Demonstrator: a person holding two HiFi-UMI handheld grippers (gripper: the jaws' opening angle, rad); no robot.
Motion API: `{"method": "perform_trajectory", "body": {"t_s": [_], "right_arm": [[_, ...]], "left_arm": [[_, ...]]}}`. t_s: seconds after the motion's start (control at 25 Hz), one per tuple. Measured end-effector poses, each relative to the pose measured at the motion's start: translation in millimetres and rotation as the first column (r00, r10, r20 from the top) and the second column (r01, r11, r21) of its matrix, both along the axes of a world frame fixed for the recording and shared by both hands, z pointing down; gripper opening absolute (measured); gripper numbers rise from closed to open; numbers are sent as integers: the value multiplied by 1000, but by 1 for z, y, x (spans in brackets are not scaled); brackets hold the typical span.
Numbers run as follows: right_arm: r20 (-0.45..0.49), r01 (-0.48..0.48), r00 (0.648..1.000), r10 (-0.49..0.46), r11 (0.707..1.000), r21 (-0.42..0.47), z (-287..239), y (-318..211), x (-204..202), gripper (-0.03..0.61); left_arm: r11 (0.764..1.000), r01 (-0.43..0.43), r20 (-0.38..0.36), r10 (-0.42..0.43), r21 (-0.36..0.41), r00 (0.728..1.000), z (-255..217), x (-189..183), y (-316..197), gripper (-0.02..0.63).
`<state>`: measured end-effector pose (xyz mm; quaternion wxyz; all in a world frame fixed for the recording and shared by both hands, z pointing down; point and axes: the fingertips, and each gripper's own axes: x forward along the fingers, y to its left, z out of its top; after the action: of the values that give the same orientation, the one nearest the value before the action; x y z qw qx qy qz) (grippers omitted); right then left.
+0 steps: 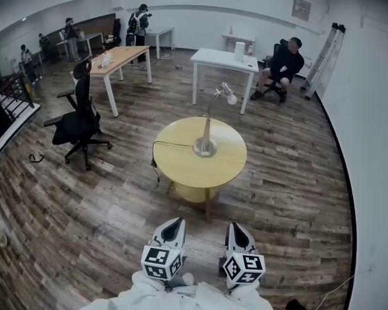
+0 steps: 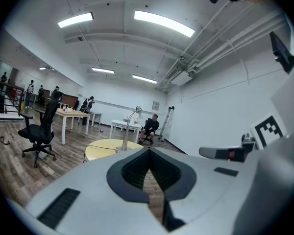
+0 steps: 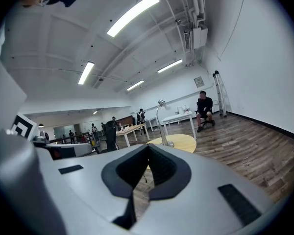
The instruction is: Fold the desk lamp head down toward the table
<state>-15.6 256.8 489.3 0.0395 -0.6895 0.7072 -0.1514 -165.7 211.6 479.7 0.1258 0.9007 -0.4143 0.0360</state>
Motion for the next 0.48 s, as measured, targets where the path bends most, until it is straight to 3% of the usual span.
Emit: {"method": "perform_trajectory", "body": {"t_s": [0.48], "right_arm": [[-13,-26,1000,26,1000,-11,2,-81,15,11]], "left_arm": [[999,-39,9,39,8,999,3,20,-85,0]]}}
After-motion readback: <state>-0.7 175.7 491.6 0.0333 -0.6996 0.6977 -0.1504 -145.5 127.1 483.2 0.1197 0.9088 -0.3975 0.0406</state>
